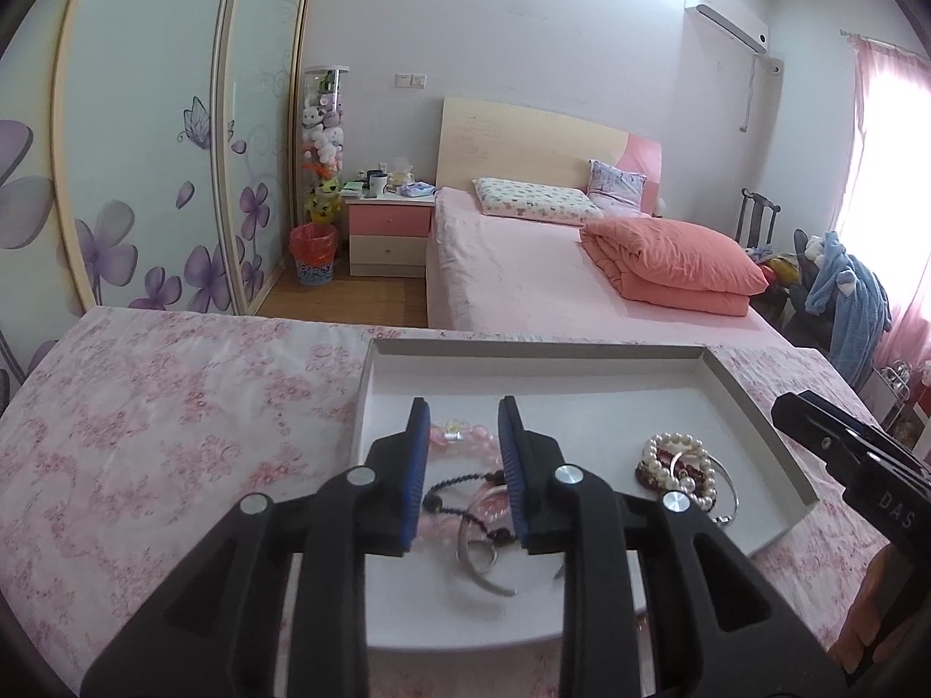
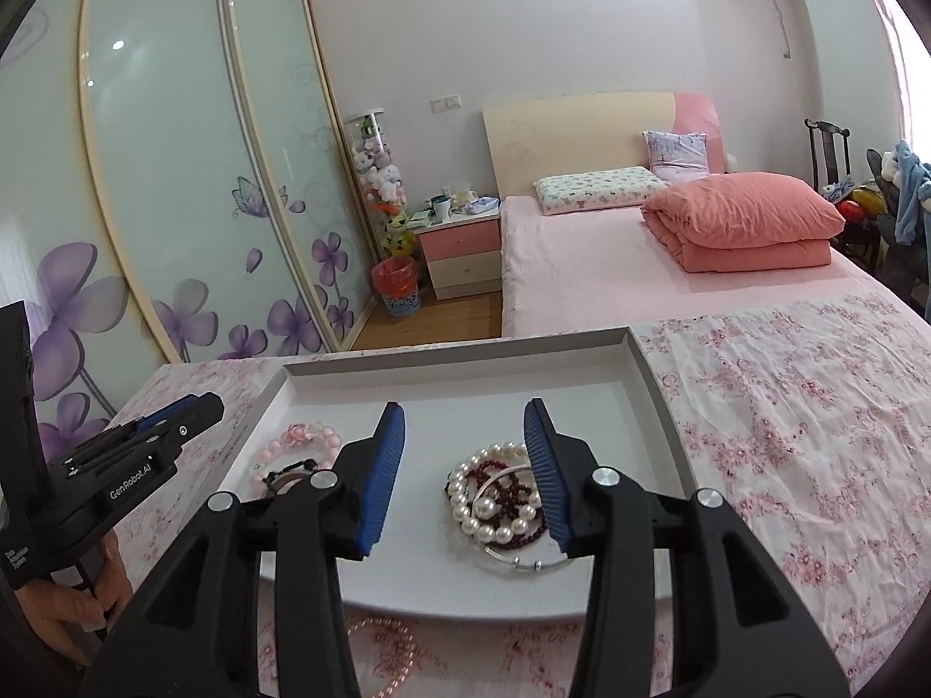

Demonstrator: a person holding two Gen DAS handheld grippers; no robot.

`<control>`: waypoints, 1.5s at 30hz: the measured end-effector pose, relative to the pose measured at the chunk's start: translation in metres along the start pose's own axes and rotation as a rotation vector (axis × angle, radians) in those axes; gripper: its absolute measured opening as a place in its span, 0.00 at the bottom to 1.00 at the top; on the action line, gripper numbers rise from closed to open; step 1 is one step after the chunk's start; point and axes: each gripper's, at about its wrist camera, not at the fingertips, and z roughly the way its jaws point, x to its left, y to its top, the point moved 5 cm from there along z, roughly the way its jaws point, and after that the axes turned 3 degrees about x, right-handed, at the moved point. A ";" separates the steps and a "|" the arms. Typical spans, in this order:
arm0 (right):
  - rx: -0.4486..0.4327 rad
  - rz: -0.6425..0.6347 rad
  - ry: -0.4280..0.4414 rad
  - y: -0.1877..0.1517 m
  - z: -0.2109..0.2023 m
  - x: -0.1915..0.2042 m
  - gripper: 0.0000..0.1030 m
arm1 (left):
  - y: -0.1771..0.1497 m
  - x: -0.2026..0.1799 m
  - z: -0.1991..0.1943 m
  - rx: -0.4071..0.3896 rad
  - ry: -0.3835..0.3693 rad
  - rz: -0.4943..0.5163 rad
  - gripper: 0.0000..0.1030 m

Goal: Organize jewelry
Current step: 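Open left tool over the tray while right tool releases the pearl bracelet there, then grasp the second pearl earring with right tool while left tool approaches pink pearl bracelet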

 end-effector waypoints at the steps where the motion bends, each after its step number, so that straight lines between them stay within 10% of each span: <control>1: 0.005 -0.008 0.001 -0.002 -0.002 0.001 0.43 | -0.003 0.000 -0.003 0.000 -0.001 0.001 0.26; 16: 0.323 -0.204 0.084 -0.103 -0.024 0.026 0.27 | -0.055 0.022 -0.051 0.071 -0.014 -0.002 0.35; 31: 0.378 -0.224 -0.010 -0.120 -0.012 0.020 0.16 | -0.066 0.009 -0.057 0.112 -0.055 0.016 0.39; 45: 0.347 -0.085 -0.129 -0.109 -0.015 -0.038 0.16 | -0.106 -0.090 -0.014 0.304 -0.202 0.227 0.36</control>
